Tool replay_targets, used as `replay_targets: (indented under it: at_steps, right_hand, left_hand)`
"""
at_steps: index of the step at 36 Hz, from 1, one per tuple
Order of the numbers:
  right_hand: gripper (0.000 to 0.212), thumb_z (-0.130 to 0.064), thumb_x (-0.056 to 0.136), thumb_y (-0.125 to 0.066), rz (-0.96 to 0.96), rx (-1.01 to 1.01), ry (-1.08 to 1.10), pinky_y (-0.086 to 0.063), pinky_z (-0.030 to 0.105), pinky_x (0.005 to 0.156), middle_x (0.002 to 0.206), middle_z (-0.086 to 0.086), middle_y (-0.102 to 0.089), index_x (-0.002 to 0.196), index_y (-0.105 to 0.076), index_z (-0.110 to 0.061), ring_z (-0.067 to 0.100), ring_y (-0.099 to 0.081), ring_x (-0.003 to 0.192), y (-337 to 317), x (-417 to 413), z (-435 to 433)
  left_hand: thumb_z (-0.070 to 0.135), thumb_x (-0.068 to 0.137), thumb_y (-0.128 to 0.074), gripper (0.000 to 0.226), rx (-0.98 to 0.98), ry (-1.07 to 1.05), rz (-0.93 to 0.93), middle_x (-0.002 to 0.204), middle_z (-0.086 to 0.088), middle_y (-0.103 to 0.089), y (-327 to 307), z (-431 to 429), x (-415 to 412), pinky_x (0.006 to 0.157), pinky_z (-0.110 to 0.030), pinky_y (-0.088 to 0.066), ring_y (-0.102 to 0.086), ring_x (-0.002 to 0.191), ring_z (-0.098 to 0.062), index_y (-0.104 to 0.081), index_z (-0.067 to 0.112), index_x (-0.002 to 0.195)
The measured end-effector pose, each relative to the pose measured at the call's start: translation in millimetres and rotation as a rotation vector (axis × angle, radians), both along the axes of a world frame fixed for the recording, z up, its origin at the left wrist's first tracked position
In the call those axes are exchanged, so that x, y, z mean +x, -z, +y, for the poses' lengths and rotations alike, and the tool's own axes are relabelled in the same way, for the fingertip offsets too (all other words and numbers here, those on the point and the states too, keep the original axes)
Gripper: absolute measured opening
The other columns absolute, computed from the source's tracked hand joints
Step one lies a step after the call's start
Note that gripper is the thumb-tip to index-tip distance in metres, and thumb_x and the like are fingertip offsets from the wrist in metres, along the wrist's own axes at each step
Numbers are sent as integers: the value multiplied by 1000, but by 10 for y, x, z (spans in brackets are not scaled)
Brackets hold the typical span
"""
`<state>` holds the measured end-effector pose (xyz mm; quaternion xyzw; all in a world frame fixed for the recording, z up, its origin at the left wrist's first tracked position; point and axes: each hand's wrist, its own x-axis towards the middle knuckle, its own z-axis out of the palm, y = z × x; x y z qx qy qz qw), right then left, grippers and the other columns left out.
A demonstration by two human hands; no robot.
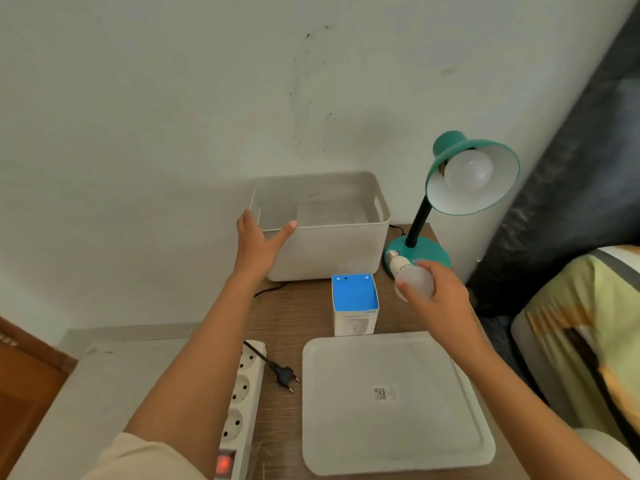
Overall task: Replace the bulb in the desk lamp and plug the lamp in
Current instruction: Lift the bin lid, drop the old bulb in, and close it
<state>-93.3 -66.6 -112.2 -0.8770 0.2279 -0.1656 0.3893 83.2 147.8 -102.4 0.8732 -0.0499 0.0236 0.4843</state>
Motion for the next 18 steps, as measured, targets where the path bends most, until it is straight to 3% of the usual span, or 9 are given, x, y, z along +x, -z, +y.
replay_targets:
  at_steps: [6, 10, 15, 18]
  right_hand:
    - [50, -34, 75, -72, -188, -43, -187, -41, 13, 76, 113, -8, -53, 120, -55, -22, 8, -49, 100, -568, 335, 105]
    - [53, -34, 75, -73, -156, 26, -278, -46, 28, 87, 120, 1, -55, 122, -55, -19, 15, -52, 106, -736, 891, 106]
    - [53, -23, 75, -74, 3, 36, -332, -38, 15, 61, 116, 5, -53, 123, -54, -15, 14, -47, 96, -656, 1568, 118]
    - [54, -19, 73, -76, 84, -5, -359, -40, 23, 76, 120, 7, -55, 123, -55, -12, 19, -52, 103, -530, 1894, 102]
  left_hand:
    - [56, 76, -66, 102, -34, 2, 7, 153, -10, -16, -11, 7, 4, 114, -40, -26, -23, 140, -25, -11, 8, 147]
    - [57, 71, -69, 103, -67, -5, 22, 151, -10, -21, 7, 18, 40, 112, -43, -30, -28, 137, -26, -16, 11, 146]
    - [52, 72, -72, 105, -135, -25, 10, 154, -5, -18, 83, 13, 85, 110, -33, -23, -22, 140, -21, -10, 14, 148]
    - [51, 72, -72, 104, -158, -40, -12, 155, -3, -18, 141, 4, 99, 109, -28, -21, -20, 141, -18, -11, 15, 149]
